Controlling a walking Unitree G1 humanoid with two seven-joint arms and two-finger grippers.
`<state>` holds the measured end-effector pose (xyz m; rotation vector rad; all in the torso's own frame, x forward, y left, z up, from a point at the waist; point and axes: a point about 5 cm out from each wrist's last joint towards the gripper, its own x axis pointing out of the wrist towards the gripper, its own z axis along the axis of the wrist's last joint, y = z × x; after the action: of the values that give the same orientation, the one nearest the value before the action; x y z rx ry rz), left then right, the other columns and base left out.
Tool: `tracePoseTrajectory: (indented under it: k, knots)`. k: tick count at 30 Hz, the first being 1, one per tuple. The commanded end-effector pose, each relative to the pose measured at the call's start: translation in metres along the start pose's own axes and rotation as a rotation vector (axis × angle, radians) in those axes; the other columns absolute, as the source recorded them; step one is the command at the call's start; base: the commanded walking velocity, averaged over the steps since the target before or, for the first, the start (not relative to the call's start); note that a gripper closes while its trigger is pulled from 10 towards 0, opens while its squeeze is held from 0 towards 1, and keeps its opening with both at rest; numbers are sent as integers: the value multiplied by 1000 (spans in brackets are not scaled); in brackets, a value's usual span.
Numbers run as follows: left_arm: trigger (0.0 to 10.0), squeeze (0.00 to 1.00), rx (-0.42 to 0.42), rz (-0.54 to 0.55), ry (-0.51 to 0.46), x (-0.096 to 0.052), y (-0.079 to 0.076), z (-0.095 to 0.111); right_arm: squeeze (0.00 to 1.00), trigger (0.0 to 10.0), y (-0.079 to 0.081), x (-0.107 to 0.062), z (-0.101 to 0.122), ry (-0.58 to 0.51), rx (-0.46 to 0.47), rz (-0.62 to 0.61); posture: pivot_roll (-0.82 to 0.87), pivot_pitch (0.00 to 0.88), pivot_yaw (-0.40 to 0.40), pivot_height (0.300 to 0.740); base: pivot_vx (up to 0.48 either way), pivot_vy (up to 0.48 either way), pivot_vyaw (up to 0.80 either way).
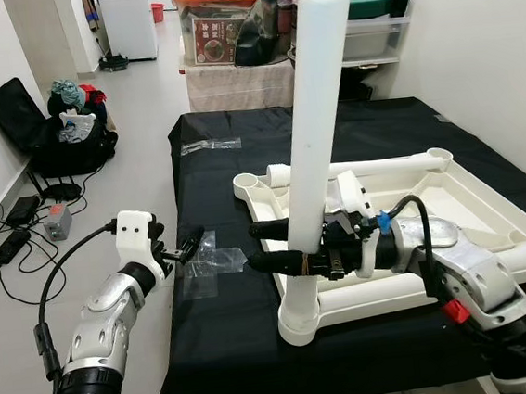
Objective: Building children table
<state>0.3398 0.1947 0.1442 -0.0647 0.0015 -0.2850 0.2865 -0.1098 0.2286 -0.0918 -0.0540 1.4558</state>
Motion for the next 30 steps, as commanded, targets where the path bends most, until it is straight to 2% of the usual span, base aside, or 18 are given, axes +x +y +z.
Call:
tracePoseTrajectory:
  k: [1, 7, 10, 12, 15, 16, 17, 18, 20, 21, 22, 23, 25, 26, 30]
  knots:
    - [10000, 0, -15, 1, 3, -1, -2, -2, 0, 10000, 10, 11, -20, 8, 143, 108, 126, 0, -111, 740, 0, 0, 0]
    - [10000, 0, -19, 3, 13, -2, -3, -6, 0, 10000, 8, 12, -23, 1, 149, 113, 126, 0, -111, 740, 0, 0, 0]
    - [10000, 0, -18, 5, 17, -3, -3, -7, 0, 10000, 6, 12, -23, -12, 137, 75, 120, 0, -108, 740, 0, 0, 0]
    - [10000, 0, -15, 7, 20, -3, -2, -8, 0, 10000, 2, 13, -22, -36, 113, -13, 120, 0, -108, 740, 0, 0, 0]
    - [10000, 0, -13, 13, 21, -3, -1, -8, 0, 10000, -17, 11, -23, -86, 94, -325, 102, 0, -98, 740, 0, 0, 0]
    - [10000, 0, -13, 13, 21, -3, -1, -8, 0, 10000, -17, 11, -23, -86, 94, -325, 102, 0, -98, 740, 0, 0, 0]
    - [10000, 0, -12, 14, 23, -3, 0, -8, 0, 10000, -19, 9, -24, -91, 97, -400, 102, 0, -98, 740, 0, 0, 0]
    - [10000, 0, -12, 14, 23, -3, 0, -8, 0, 10000, -19, 9, -24, -91, 97, -400, 102, 0, -98, 740, 0, 0, 0]
    - [10000, 0, -12, 15, 26, -3, -1, -9, 0, 10000, -20, 4, -30, -54, 108, -514, 96, 0, -94, 740, 0, 0, 0]
    - [10000, 0, -12, 15, 26, -3, -1, -9, 0, 10000, -20, 4, -30, -54, 108, -514, 96, 0, -94, 740, 0, 0, 0]
    - [10000, 0, -11, 16, 29, -2, -1, -9, 0, 10000, -25, -6, -42, -16, 191, -756, 85, 0, -90, 740, 0, 0, 0]
    - [10000, 0, -11, 16, 29, -2, -1, -9, 0, 10000, -25, -6, -42, -16, 191, -756, 85, 0, -90, 740, 0, 0, 0]
    - [10000, 0, -5, 22, 27, -2, -1, -9, 0, 10000, -24, -13, -44, -26, 184, -877, 84, 0, -91, 740, 0, 0, 0]
    - [10000, 0, -5, 26, 25, -1, 0, -8, 0, 10000, -22, -14, -42, -26, 148, -899, 80, 0, -86, 740, 0, 0, 0]
    - [10000, 0, -5, 28, 25, -1, 0, -8, 0, 10000, -20, -14, -41, -24, 121, -912, 80, 0, -86, 740, 0, 0, 0]
